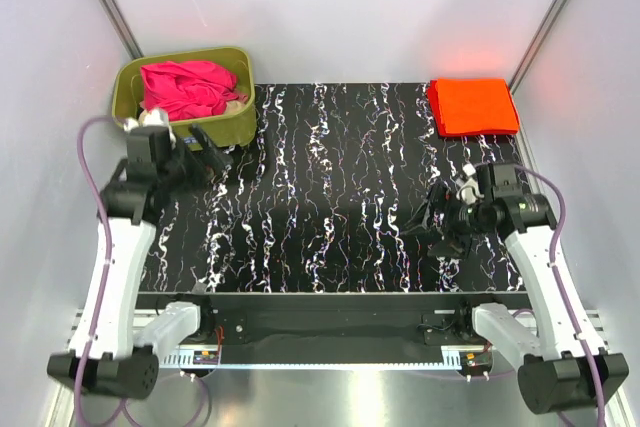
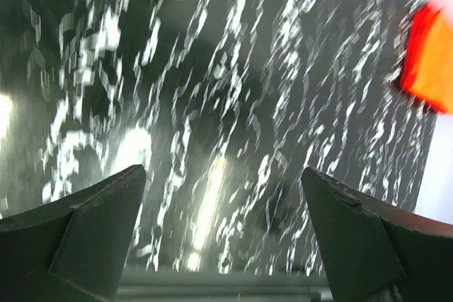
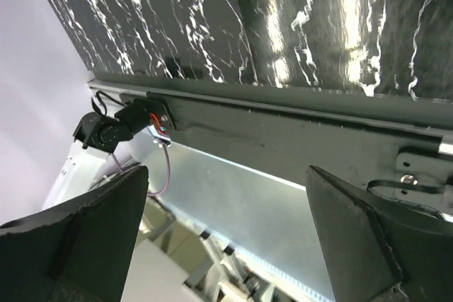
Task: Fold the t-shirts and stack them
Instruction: Grab the tshirt from the pile
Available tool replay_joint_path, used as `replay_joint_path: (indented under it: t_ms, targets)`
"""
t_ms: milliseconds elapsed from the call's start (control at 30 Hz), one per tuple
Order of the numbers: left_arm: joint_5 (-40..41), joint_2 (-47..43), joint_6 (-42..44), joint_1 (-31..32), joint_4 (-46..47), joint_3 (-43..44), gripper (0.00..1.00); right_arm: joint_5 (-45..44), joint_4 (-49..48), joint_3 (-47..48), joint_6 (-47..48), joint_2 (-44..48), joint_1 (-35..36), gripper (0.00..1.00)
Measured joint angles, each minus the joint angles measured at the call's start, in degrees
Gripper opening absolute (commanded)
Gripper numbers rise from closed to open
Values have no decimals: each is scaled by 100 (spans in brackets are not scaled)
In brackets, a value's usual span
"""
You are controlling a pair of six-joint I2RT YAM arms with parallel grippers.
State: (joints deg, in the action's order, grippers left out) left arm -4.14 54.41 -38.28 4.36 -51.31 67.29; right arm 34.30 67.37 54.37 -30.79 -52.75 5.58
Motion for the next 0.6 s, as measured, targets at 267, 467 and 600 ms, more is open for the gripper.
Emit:
replay_joint_path:
  t_ms: [267, 467, 600]
  targets:
    - [518, 2503, 881, -426, 518, 2341, 95, -553, -15, 1373, 568, -852, 280, 100]
    - [590, 4953, 1331, -975, 758, 4221, 85, -942, -55, 1978, 885, -1858, 284, 100]
    - [483, 6317, 1381, -1274, 855, 5160, 80, -1137, -125, 2234, 1027, -2559, 289, 100]
